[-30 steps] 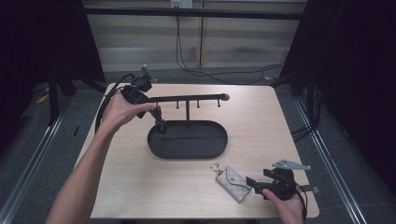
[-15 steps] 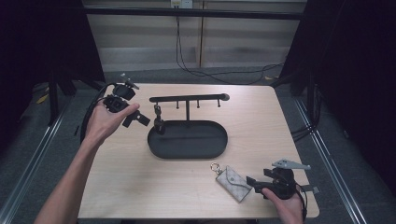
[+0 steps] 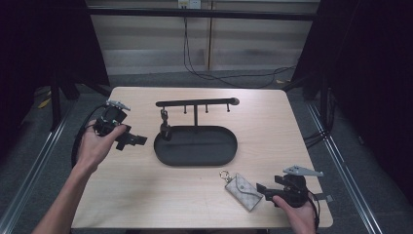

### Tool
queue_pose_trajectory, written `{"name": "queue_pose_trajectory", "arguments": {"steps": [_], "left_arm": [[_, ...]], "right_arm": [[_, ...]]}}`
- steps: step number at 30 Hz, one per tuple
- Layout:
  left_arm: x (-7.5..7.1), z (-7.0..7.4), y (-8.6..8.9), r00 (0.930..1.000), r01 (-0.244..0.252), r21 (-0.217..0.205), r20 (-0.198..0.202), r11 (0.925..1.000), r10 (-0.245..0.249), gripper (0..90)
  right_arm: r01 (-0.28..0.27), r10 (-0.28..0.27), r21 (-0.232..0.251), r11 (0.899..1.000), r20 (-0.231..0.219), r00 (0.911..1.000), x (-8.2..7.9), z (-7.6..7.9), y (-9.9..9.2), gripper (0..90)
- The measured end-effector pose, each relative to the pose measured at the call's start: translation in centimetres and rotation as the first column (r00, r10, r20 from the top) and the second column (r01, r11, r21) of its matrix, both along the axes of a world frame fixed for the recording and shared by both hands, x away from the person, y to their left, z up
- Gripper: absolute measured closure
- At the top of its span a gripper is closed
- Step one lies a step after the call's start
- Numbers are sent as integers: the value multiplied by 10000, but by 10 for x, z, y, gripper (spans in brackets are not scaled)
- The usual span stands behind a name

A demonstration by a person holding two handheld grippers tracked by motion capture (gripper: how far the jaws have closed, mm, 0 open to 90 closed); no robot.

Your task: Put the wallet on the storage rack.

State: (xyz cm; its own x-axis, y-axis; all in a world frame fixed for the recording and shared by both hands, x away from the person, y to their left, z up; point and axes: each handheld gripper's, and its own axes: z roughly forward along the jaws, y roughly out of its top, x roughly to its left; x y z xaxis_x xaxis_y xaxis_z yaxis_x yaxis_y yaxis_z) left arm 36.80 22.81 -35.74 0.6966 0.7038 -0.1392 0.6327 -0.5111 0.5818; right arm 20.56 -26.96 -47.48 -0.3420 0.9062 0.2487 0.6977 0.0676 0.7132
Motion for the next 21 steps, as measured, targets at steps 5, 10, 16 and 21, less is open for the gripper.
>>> {"name": "queue_pose_trajectory", "arguments": {"steps": [5,10,16,21], "left_arm": [[-18,-12,6,9999,-62,-205,160,9998,66,216],[-38,-18,16,9981,-396,-708,436,9967,428,233],[-60,-35,25,9873,-1151,-764,1015,9904,1226,274],[-74,-48,30,9860,-1015,-950,1231,9903,1128,278]], "right_arm": [[3,-3,-1,10000,32,10000,0,0,0,155],[-60,60,-46,10000,52,10000,0,1,2,155],[-40,41,-34,10000,125,9999,-1,2,1,159],[-51,51,-14,10000,168,9998,0,2,1,160]]}}
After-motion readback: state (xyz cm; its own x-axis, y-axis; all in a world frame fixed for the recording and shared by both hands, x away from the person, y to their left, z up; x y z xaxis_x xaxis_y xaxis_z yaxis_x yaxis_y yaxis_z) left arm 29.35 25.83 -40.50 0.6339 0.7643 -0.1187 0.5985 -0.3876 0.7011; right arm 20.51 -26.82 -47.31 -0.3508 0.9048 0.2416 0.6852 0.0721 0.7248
